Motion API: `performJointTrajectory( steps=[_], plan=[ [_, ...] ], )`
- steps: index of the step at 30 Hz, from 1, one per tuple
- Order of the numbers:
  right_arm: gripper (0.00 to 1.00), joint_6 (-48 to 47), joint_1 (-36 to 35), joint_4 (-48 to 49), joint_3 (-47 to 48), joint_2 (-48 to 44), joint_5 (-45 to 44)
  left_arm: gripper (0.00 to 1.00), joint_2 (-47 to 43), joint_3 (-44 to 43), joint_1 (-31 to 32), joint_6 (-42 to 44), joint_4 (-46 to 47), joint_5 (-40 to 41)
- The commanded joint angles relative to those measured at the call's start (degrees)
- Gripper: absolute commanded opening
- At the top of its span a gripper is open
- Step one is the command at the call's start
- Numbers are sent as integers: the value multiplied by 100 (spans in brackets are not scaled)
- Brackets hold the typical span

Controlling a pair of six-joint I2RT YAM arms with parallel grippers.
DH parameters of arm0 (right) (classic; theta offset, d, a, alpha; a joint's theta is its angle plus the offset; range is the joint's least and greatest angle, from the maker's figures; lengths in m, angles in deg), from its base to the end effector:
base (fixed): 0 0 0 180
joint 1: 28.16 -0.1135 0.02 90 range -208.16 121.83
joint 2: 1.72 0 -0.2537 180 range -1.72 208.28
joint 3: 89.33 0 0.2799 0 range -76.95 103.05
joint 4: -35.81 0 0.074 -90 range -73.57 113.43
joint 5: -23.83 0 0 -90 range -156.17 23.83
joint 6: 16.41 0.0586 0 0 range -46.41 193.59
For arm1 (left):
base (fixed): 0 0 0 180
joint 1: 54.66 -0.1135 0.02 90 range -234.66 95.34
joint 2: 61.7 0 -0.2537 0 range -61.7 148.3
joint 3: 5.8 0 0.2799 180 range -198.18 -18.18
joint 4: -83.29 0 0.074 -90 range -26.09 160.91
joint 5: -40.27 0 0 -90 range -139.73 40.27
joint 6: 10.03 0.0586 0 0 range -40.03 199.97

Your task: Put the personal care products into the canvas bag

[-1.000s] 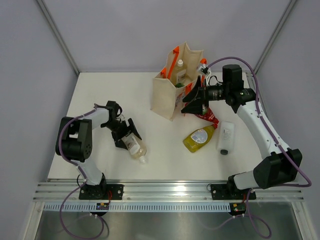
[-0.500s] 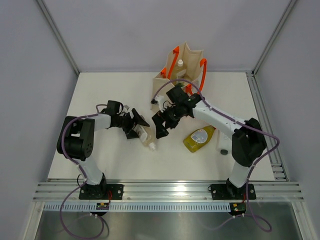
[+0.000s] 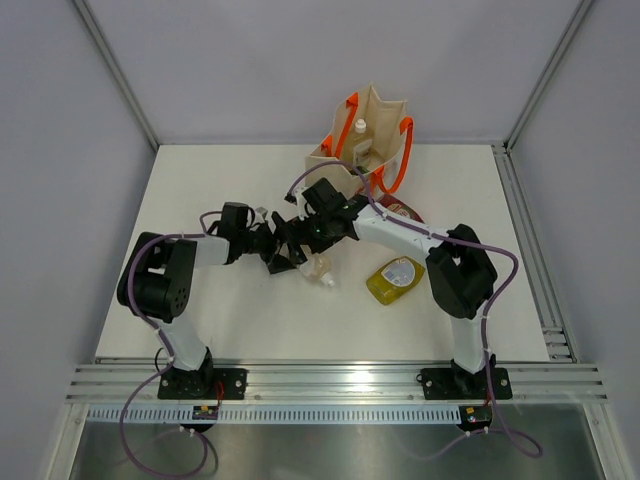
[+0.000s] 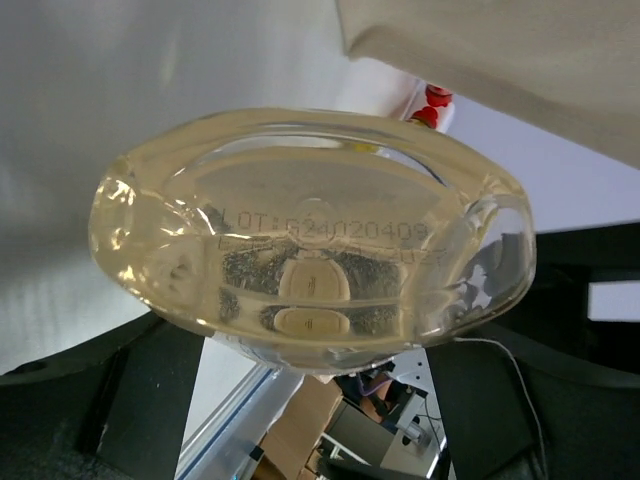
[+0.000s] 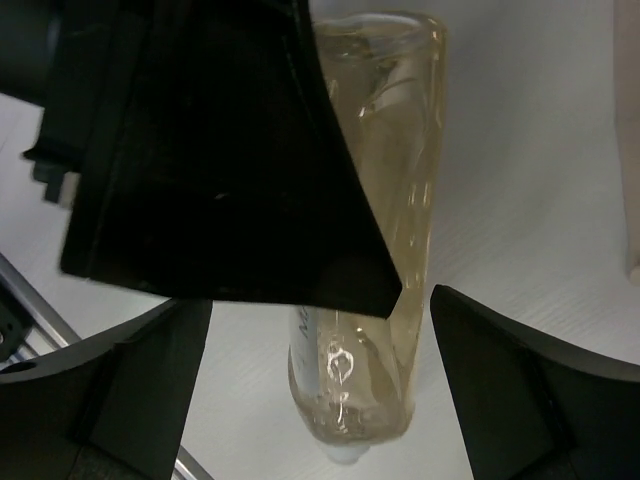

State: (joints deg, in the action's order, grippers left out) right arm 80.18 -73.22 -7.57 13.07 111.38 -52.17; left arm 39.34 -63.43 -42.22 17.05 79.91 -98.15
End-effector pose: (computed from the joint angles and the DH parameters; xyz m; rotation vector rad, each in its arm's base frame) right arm 0.3229 0.3436 0.1889 -0.9559 2.4249 0.6556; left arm 0.3316 -0.1180 0.0879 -0.6925 2.5589 -1.5605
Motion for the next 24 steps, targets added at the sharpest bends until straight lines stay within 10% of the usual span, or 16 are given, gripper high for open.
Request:
performJointTrajectory(
  steps=[1, 9, 13, 17, 24],
  plan=[
    [98, 89, -12, 437, 244, 265, -512, 0, -145, -54, -14, -493, 981, -765],
    [80, -210, -3, 806, -229, 240, 102, 0, -172, 104, -14, -994, 1649, -827],
    [38, -580, 32, 815, -388, 107, 1032, 1, -224, 149, -14, -1258, 1948, -844],
    [2, -896, 111, 762, -362, 107, 1719, 30, -426, 105, -32, -1276, 1861, -827],
    [0, -1038, 489, 938, -362, -112, 3195, 76, -918, -290, -111, -223, 245, -625]
  ],
)
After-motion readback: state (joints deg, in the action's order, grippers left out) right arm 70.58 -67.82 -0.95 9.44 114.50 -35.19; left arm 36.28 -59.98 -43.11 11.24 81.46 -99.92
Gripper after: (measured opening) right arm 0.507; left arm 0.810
